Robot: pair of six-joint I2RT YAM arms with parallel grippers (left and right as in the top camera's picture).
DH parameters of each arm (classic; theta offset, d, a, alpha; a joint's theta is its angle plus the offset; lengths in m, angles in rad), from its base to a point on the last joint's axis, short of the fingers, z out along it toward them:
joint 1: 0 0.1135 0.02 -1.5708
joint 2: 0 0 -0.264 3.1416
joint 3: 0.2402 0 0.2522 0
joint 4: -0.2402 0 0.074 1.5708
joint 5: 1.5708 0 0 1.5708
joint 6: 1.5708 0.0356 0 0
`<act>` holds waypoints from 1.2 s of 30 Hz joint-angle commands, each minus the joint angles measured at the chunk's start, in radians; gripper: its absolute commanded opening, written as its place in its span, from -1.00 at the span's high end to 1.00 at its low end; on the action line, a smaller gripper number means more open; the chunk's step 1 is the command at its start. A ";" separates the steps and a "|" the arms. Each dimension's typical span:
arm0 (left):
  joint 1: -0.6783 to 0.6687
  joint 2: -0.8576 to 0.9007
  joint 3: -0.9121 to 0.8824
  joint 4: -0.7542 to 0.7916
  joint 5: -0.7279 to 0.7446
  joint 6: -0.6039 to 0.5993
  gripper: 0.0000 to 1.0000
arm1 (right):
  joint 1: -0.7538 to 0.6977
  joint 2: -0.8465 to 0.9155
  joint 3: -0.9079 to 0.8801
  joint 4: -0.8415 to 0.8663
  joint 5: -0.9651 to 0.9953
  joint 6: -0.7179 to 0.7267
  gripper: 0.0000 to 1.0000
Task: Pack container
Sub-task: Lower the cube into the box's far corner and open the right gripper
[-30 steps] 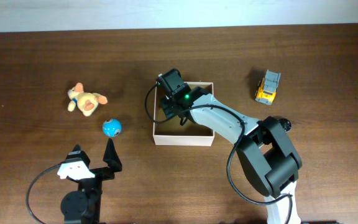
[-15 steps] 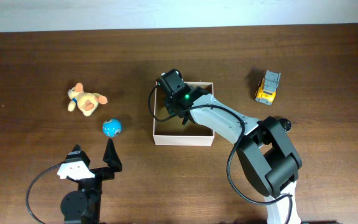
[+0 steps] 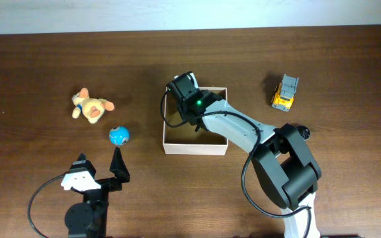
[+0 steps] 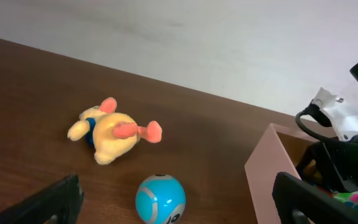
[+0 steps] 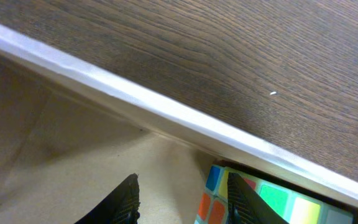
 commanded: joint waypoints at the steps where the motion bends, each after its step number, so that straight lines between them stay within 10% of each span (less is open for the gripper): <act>1: 0.005 -0.008 -0.006 0.003 0.014 0.016 -0.98 | -0.014 0.000 0.014 -0.008 0.040 0.014 0.19; 36: 0.005 -0.008 -0.006 0.003 0.014 0.016 -0.98 | 0.061 0.000 0.014 -0.105 -0.269 -0.182 0.16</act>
